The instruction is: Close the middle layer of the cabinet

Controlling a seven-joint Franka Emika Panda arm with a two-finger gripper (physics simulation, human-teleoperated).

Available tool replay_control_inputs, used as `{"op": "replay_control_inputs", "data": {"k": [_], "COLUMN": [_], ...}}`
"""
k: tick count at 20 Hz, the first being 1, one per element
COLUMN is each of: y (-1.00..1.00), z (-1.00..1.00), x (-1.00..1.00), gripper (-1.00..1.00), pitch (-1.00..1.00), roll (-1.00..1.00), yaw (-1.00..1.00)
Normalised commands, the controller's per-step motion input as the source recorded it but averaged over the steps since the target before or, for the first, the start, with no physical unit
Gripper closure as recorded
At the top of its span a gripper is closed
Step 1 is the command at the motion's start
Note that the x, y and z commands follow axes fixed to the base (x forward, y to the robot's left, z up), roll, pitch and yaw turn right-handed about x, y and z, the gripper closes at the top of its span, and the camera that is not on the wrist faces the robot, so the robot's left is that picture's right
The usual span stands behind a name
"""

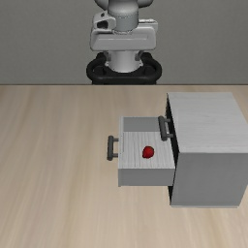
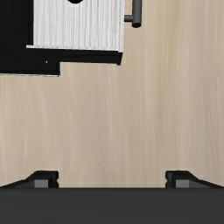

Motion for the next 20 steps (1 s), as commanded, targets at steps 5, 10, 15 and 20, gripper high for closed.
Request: {"op": "replay_control_inputs", "data": {"k": [5,10,15,20], "y": [-1.0,-1.0,-0.8,0.0], "z": [0.0,0.0,0.0,0.0], "x": [0.0,0.0,0.2,1.0], "gripper": [-1.0,-1.0,-1.0,-1.0], "pitch": [0.0,0.0,0.0,0.0], "roll": [0.0,0.0,0.0,0.0], "yaw": [0.0,0.0,0.0,0.0]}}
